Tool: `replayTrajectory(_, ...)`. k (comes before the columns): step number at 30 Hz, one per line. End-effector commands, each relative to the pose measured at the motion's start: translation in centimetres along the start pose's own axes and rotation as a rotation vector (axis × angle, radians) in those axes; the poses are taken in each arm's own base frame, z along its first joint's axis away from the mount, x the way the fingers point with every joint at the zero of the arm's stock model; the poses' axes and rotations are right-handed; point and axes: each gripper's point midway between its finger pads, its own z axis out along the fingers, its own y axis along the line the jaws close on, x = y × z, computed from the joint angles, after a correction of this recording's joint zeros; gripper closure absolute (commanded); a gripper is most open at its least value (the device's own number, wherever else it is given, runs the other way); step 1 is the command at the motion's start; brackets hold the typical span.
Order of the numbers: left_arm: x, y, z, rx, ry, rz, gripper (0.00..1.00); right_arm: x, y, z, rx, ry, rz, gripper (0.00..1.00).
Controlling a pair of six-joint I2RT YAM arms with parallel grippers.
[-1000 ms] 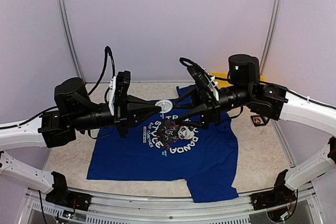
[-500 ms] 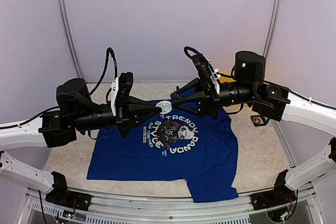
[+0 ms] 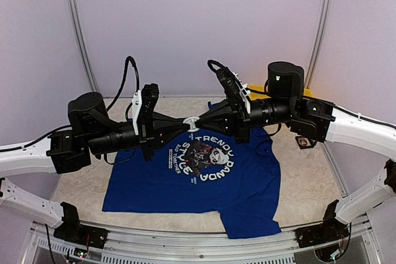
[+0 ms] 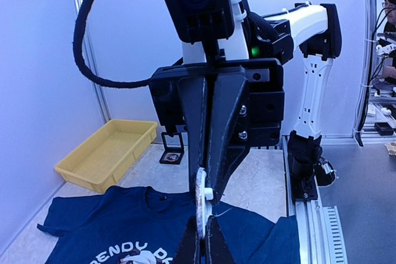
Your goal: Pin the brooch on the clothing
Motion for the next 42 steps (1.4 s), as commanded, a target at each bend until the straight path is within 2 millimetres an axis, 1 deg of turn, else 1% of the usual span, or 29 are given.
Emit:
replayTrajectory(1,-1.0,1.4,0.0,-0.071,-0.013,-0.03,0.96,0.3,-1.4,0.1,0.05,0.003,0.05,1.0)
replayTrajectory(2,-0.7,2.8,-0.1,-0.131,-0.004,-0.07,0.67,1.3,-2.4,-0.3,0.079,0.011,0.095,1.0)
replayTrajectory(3,0.0,4.6,-0.3,-0.197,0.01,-0.106,0.54,2.3,-3.7,-1.0,0.121,0.016,0.143,1.0)
replayTrajectory(4,0.9,6.5,-0.8,-0.272,0.023,-0.177,0.45,3.9,-5.5,-1.9,0.181,0.027,0.208,1.0)
replayTrajectory(5,2.2,8.7,-1.5,-0.357,0.037,-0.245,0.42,5.7,-7.9,-3.3,0.262,0.035,0.28,1.0)
replayTrajectory(6,3.8,11.0,-2.6,-0.451,0.053,-0.318,0.41,7.7,-9.0,-4.0,0.31,0.047,0.357,1.0)
replayTrajectory(7,5.9,13.2,-3.8,-0.551,0.075,-0.405,0.43,9.8,-11.0,-5.7,0.387,0.048,0.437,1.0)
replayTrajectory(9,11.5,17.2,-7.2,-0.738,0.147,-0.593,0.49,14.9,-13.2,-8.0,0.497,0.061,0.617,1.0)
replayTrajectory(10,15.1,18.5,-8.6,-0.799,0.2,-0.688,0.52,17.5,-13.9,-9.1,0.544,0.071,0.701,1.0)
replayTrajectory(11,18.2,19.8,-10.6,-0.862,0.231,-0.773,0.55,20.1,-14.4,-10.0,0.584,0.089,0.775,1.0)
replayTrajectory(12,21.0,20.0,-11.7,-0.887,0.263,-0.84,0.57,22.3,-14.6,-10.7,0.618,0.108,0.829,1.0)
replayTrajectory(13,23.3,19.6,-12.2,-0.88,0.287,-0.892,0.58,24.5,-14.7,-11.3,0.652,0.128,0.88,1.0)
replayTrajectory(15,27.4,19.0,-13.2,-0.911,0.353,-0.951,0.59,27.9,-14.8,-12.5,0.702,0.152,0.959,1.0)
replayTrajectory(16,28.7,18.9,-13.6,-0.931,0.379,-0.957,0.59,28.9,-14.9,-13.0,0.72,0.147,0.98,1.0)
replayTrajectory(17,30.4,18.8,-14.1,-0.965,0.423,-0.965,0.59,29.8,-15.0,-13.4,0.74,0.146,0.999,1.0)
replayTrajectory(21,34.4,19.1,-15.5,-1.053,0.505,-0.984,0.6,33.2,-15.2,-14.6,0.794,0.155,1.061,1.0)
replayTrajectory(24,36.3,19.6,-17.3,-1.138,0.533,-0.996,0.61,34.8,-15.5,-14.7,0.806,0.163,1.091,1.0)
replayTrajectory(27,36.9,20.1,-19.4,-1.231,0.541,-0.977,0.61,36.1,-16.3,-15.3,0.828,0.159,1.112,1.0)
replayTrajectory(29,37.0,20.5,-20.5,-1.275,0.543,-0.96,0.61,36.2,-17.1,-15.1,0.815,0.146,1.114,1.0)
replayTrajectory(31,36.7,21.0,-20.9,-1.298,0.549,-0.936,0.65,35.7,-17.9,-14.4,0.776,0.139,1.108,1.0)
replayTrajectory(33,35.7,21.4,-20.0,-1.281,0.547,-0.892,0.68,34.3,-18.1,-13.2,0.696,0.122,1.093,1.0)
replayTrajectory(34,34.8,21.5,-19.0,-1.262,0.54,-0.849,0.67,33.5,-18.0,-12.8,0.669,0.115,1.075,1.0)
replayTrajectory(35,33.1,21.6,-17.5,-1.233,0.518,-0.777,0.67,32.6,-17.9,-12.6,0.653,0.111,1.05,1.0)
replayTrajectory(37,28.9,20.0,-11.5,-1.055,0.49,-0.551,0.63,30.8,-17.4,-12.8,0.651,0.11,0.986,1.0)
replayTrajectory(38,26.9,18.5,-8.1,-0.912,0.474,-0.449,0.59,30.1,-17.1,-13.0,0.657,0.116,0.955,1.0)
replayTrajectory(39,25.4,16.1,-4.3,-0.72,0.47,-0.367,0.52,29.0,-16.8,-13.4,0.663,0.122,0.915,1.0)
replayTrajectory(40,24.5,12.8,-0.9,-0.49,0.484,-0.301,0.46,28.7,-16.5,-13.7,0.672,0.131,0.895,1.0)
replayTrajectory(41,25.0,10.0,1.7,-0.317,0.526,-0.256,0.43,28.5,-16.3,-13.9,0.678,0.146,0.888,1.0)
replayTrajectory(42,25.1,8.2,3.5,-0.226,0.563,-0.215,0.42,28.5,-16.3,-14.1,0.688,0.164,0.882,1.0)
